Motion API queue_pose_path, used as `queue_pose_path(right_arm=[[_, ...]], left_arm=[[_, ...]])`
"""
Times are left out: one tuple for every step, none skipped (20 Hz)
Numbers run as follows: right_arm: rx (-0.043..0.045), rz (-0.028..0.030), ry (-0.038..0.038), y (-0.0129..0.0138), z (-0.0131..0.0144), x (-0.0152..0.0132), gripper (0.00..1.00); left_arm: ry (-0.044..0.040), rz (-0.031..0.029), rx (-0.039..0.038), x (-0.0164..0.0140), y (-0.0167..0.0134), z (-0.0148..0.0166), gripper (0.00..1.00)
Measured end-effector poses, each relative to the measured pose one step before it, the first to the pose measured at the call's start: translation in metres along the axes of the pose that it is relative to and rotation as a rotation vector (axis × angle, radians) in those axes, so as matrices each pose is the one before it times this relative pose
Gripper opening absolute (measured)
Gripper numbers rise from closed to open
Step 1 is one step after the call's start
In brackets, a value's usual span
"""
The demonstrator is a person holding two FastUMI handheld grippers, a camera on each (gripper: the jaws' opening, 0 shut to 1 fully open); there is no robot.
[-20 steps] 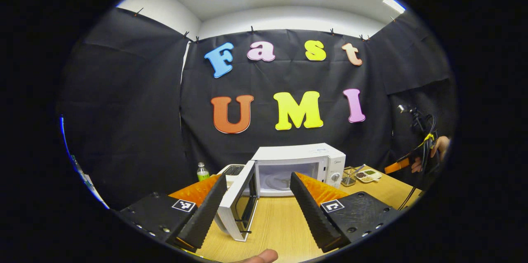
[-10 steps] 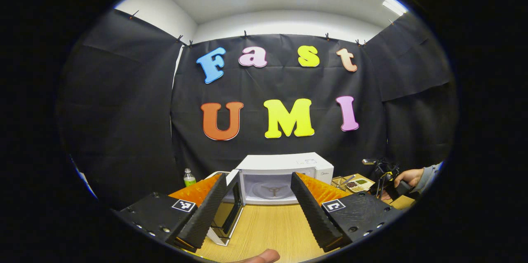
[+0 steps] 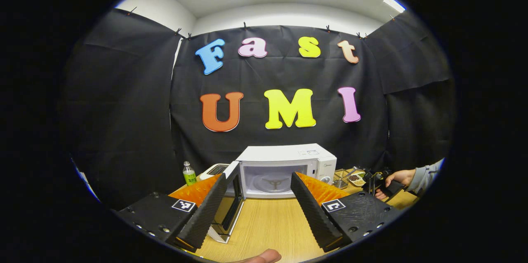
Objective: Open the microwave oven with the left hand, put the food in, and close the microwave oven.
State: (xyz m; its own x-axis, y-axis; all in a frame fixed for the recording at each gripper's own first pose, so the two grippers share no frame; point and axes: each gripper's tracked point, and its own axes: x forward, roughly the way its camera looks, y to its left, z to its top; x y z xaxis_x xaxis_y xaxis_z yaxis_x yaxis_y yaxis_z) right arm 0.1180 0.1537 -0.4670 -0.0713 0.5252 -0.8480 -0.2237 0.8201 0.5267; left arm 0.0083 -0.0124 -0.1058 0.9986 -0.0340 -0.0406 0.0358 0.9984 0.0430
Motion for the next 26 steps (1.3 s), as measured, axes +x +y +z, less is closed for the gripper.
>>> queue_pose_path(right_arm=[[0.00487, 0.00273, 0.01499, -0.0034, 0.00009, 0.00033, 0.22], [-0.01246, -0.00277, 0.01587, -0.0048, 0.00053, -0.00017, 0.27], [-0.00904, -0.00162, 0.00713, -0.00496, -0.0001, 0.00054, 0.24], [-0.00501, 0.00121, 0.00056, -0.00091, -0.00026, 0.00039, 0.06], [-0.00436, 0.00366, -0.0013, 0.00007, 0.00055, -0.00043, 0.04], [0.00302, 0.00328, -0.0018, -0.00011, 0.00033, -0.00011, 0.04], [0.01635, 0.00404, -0.00129, 0.00038, -0.00037, -0.00056, 0.04], [0.01095, 0.00661, -0.00453, 0.00115, -0.00014, -0.00026, 0.04], [0.0106, 0.00958, -0.00401, 0.00058, -0.00035, -0.00017, 0.04], [0.01655, 0.01004, -0.0002, 0.00133, -0.00232, 0.00069, 0.04], [0.01999, 0.02598, 0.00121, 0.00324, -0.00248, 0.00233, 0.04], [0.01476, 0.04352, 0.00343, 0.00445, -0.00455, -0.00046, 0.04], [0.01045, 0.02401, -0.00844, 0.00121, -0.00047, -0.00032, 0.04], [0.00764, 0.02378, -0.00766, 0.00099, 0.00182, -0.00213, 0.04], [0.01026, 0.01506, -0.0172, 0.00212, 0.00181, -0.00113, 0.04], [0.01213, 0.01439, -0.01409, 0.00179, 0.00021, -0.00115, 0.04], [0.01704, 0.01771, -0.01638, 0.00128, 0.00149, -0.00077, 0.04], [0.02229, 0.02063, -0.00979, 0.00114, 0.00097, 0.00006, 0.04], [0.01821, 0.01608, -0.01217, 0.00154, 0.00158, 0.00007, 0.04], [0.02165, 0.01524, -0.01666, 0.00076, 0.00236, -0.0006, 0.04], [0.01431, 0.01136, -0.01414, 0.00235, 0.00283, 0.00064, 0.04], [0.01746, 0.00984, -0.01438, 0.00181, 0.00369, -0.0005, 0.04], [0.01673, 0.00773, -0.01071, 0.00286, 0.00191, 0.00017, 0.03], [0.02104, 0.00833, -0.02488, 0.00238, 0.00173, -0.00312, 0.04], [0.01768, -0.00146, -0.02762, 0.00234, 0.00644, -0.00167, 0.04], [0.01336, 0.00342, -0.0228, 0.00521, 0.00868, -0.003, 0.04]], left_arm=[[0.00551, -0.00095, 0.00163, 0.00091, 0.00004, -0.00183, 0.95], [0.0022, 0.0001, 0.00054, 0.00039, -0.00035, -0.00038, 0.95], [-0.00247, -0.0001, 0.00091, -0.0006, 0.00116, 0.00064, 0.96], [-0.00281, -0.00017, 0.0011, 0.00075, -0.00103, 0.00034, 0.95], [-0.0024, 0.00031, -0.00005, -0.0006, 0.00054, 0.00042, 0.96], [0.00084, 0.00082, -0.00232, -0.0013, -0.00047, 0.00034, 0.95], [-0.0013, -0.00019, -0.00256, -0.0009, -0.00041, -0.00046, 0.95], [-0.00132, -0.00146, -0.00367, -0.00129, -0.00041, 0.00042, 0.95], [0.00538, -0.00422, -0.00463, -0.0003, -0.00048, -0.0015, 0.95], [0.00724, -0.00504, -0.00792, -0.00212, -0.0004, -0.0019, 0.95], [-0.00168, -0.00302, -0.00792, -0.00149, 0.00098, 0.00082, 0.95], [-0.00224, 0.00117, -0.00592, -0.00231, 0.00152, 0.00078, 0.95], [-0.00327, 0.00422, -0.00429, -0.00253, 0.004, 0.0011, 0.95], [-0.00472, 0.00151, -0.00313, -0.00216, 0.00197, 0.00015, 0.95], [-0.00365, -0.00603, -0.00492, -0.00129, 0.00074, 0.00027, 0.95], [-0.00403, -0.00745, -0.00721, -0.00168, 0.00116, -0.00013, 0.95], [-0.00531, -0.00129, -0.00604, -0.00073, 0.00341, -0.00133, 0.95], [0.00037, 0.00308, -0.0071, -0.00015, 0.00335, -0.00106, 0.95], [0.00468, -0.00066, -0.00693, -0.00087, 0.00194, -0.00367, 0.95], [0.00285, -0.00309, -0.00567, 0.00016, 0.00099, -0.00227, 0.95], [0.00047, -0.00543, -0.00211, -0.00207, 0.00264, -0.00049, 0.95], [0.00061, -0.00424, 0.00259, -0.00123, 0.00194, -0.00054, 0.95], [0.00378, -0.00012, 0.00358, -0.00023, 0.00237, -0.00301, 0.95], [0.00103, 0.00248, 0.00392, -0.00143, 0.00328, -0.00057, 0.95], [-0.00061, 0.00104, 0.00596, -0.00232, 0.00386, 0.0018, 0.95], [-0.00157, 0.00205, 0.00702, -0.00162, 0.00259, -0.00025, 0.95]])
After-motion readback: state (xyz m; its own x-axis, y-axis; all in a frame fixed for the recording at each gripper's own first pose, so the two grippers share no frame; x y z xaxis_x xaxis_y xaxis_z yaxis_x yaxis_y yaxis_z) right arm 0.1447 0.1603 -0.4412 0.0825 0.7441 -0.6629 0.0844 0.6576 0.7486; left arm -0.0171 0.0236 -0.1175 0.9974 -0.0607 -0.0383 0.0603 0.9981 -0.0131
